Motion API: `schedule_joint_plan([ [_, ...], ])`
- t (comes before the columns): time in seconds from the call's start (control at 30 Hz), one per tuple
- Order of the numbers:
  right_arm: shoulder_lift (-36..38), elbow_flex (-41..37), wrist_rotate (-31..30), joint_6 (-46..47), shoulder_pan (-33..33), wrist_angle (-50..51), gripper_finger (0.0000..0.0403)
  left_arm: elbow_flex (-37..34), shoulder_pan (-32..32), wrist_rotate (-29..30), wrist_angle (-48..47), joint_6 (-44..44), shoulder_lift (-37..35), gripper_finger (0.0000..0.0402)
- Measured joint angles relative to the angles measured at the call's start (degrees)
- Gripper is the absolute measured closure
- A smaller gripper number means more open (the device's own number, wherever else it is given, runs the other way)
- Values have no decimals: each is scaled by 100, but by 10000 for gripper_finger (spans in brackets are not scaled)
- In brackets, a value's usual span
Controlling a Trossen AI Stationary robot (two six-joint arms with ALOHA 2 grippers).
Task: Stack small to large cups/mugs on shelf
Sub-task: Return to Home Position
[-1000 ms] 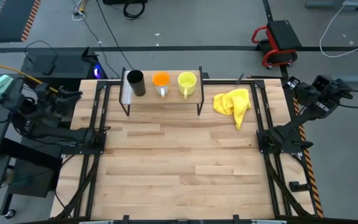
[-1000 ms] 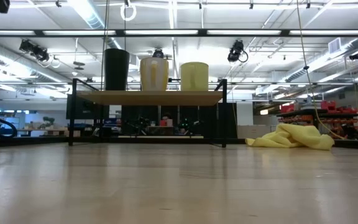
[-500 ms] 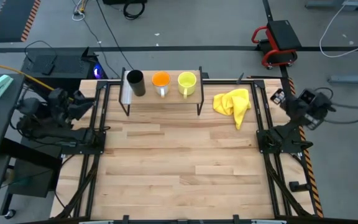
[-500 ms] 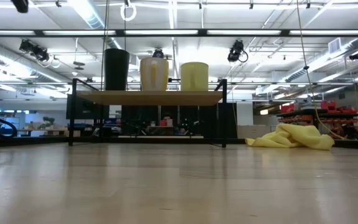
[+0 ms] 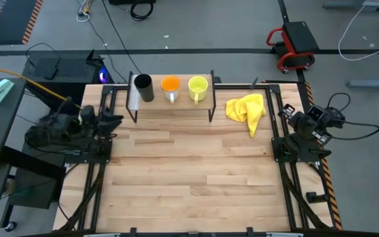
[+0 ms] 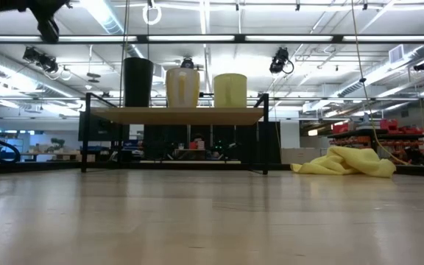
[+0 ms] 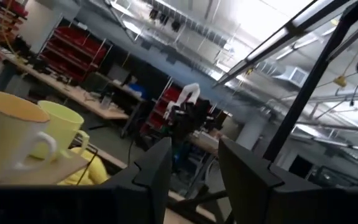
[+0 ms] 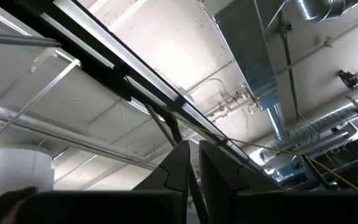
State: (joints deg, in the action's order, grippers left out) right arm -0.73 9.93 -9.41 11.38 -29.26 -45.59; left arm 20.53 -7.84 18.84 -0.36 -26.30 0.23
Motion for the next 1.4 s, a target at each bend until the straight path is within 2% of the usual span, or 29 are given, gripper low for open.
schedule_joint_plan([
  [0.53,0,0,-129,-42,-1,377,359,-1745,-2,-219,2363,-160,0,254],
  [0.67,0,0,-406,63,0,755,359,-1915,-2,-220,2334,-179,0,260],
  [0.83,0,-41,-476,-37,0,1174,359,-2000,0,-219,2227,-131,2,264],
  [0.97,0,-416,-814,-243,63,1096,359,-2002,0,-219,2149,21,3,262],
  [1.1,0,-949,-1168,-68,368,848,359,-2002,0,-218,2153,146,4,256],
  [1.23,0,-953,-1126,149,817,1040,359,-2004,0,-219,2148,144,4,253],
  [1.4,-2,-951,-680,152,1407,1076,359,-2006,0,-219,2146,151,4,258],
])
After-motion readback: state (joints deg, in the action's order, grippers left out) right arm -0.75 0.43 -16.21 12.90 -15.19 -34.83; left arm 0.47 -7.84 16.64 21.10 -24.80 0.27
